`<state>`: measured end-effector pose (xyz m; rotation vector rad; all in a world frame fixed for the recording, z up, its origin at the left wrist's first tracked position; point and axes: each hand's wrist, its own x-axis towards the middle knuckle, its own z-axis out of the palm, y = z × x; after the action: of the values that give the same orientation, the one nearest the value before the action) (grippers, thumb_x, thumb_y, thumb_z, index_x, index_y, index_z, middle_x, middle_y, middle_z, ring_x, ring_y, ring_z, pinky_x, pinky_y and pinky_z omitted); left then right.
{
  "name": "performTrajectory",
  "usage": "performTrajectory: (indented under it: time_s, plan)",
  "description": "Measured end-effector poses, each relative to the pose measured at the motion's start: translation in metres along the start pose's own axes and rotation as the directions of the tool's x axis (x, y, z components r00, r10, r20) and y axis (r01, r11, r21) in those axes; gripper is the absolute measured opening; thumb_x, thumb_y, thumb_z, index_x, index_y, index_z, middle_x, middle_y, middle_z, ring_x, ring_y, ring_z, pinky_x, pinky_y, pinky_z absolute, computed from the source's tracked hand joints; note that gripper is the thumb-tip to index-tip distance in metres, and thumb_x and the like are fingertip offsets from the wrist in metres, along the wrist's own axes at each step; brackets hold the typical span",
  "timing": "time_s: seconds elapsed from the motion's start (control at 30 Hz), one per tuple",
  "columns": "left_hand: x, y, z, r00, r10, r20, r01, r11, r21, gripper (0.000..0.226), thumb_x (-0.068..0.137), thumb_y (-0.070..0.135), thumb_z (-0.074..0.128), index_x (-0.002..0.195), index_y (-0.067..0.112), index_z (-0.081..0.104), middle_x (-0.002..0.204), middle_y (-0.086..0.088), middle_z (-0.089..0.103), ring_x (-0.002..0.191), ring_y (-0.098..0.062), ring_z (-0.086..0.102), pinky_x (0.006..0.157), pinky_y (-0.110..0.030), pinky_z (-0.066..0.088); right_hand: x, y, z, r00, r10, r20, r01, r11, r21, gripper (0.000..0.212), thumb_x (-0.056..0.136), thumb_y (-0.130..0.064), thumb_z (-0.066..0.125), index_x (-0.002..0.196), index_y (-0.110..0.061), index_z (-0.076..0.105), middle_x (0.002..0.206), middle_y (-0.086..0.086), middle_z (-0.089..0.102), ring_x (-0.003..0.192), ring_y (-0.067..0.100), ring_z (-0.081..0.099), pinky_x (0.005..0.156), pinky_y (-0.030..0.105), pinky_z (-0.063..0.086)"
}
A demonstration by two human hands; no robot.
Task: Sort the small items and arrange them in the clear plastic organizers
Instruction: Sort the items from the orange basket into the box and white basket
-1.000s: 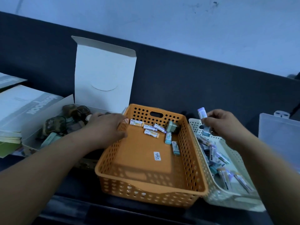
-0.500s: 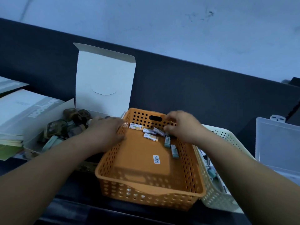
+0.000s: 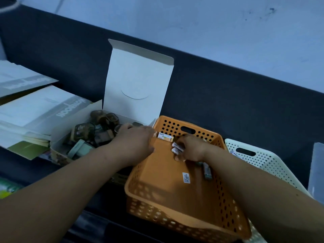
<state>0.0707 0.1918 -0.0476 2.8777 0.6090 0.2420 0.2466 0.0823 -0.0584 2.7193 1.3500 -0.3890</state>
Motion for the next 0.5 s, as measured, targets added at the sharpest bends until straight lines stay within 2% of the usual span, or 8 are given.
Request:
performTrajectory:
  time_s: [0.13, 0.3, 0.4, 0.5]
  plan:
    - [-0.001, 0.001, -0.001, 1.0, 0.004, 0.008, -0.004, 1.0, -0.008, 0.055, 0.094, 0.042, 0.048, 0.145, 0.028, 0.032, 0.151, 0.007, 0.036, 0.136, -0.011, 0.034, 0.114, -0.04, 0.012, -0.003, 0.0, -0.001, 1.0, 0.006, 0.026, -0.007, 0.999, 0.039, 0.052, 0.08, -0.032, 0.074, 0.127, -0.023, 0.053, 0.116, -0.001, 0.059, 0.103, 0.018, 0.056, 0.089, 0.034, 0.05]
    - [-0.001, 0.001, 0.0, 1.0, 0.004, 0.002, -0.004, 1.0, -0.014, 0.054, 0.094, 0.042, 0.048, 0.144, 0.029, 0.032, 0.15, 0.008, 0.037, 0.135, -0.011, 0.035, 0.113, -0.04, 0.013, -0.01, -0.008, 0.002, 1.0, -0.025, -0.01, 0.025, 0.999, -0.048, 0.031, 0.091, -0.033, 0.058, 0.12, -0.023, 0.054, 0.105, 0.0, 0.06, 0.092, 0.017, 0.057, 0.079, 0.033, 0.051]
    - [-0.001, 0.001, 0.0, 1.0, -0.002, -0.002, 0.002, 1.0, -0.018, 0.056, 0.093, 0.043, 0.048, 0.145, 0.031, 0.031, 0.15, 0.009, 0.037, 0.135, -0.011, 0.036, 0.113, -0.039, 0.012, -0.01, -0.009, 0.004, 1.0, -0.01, 0.022, 0.011, 0.999, -0.038, 0.038, 0.088, -0.028, 0.063, 0.124, -0.02, 0.051, 0.112, 0.001, 0.058, 0.099, 0.018, 0.056, 0.088, 0.034, 0.05]
    - [-0.001, 0.001, 0.001, 1.0, -0.001, 0.004, 0.001, 1.0, -0.024, 0.057, 0.094, 0.043, 0.049, 0.146, 0.031, 0.03, 0.151, 0.009, 0.035, 0.136, -0.012, 0.034, 0.113, -0.038, 0.011, -0.009, -0.007, 0.001, 0.996, 0.033, 0.088, -0.035, 0.999, 0.017, 0.039, 0.085, -0.027, 0.068, 0.12, -0.019, 0.052, 0.11, 0.002, 0.057, 0.1, 0.019, 0.056, 0.086, 0.032, 0.049]
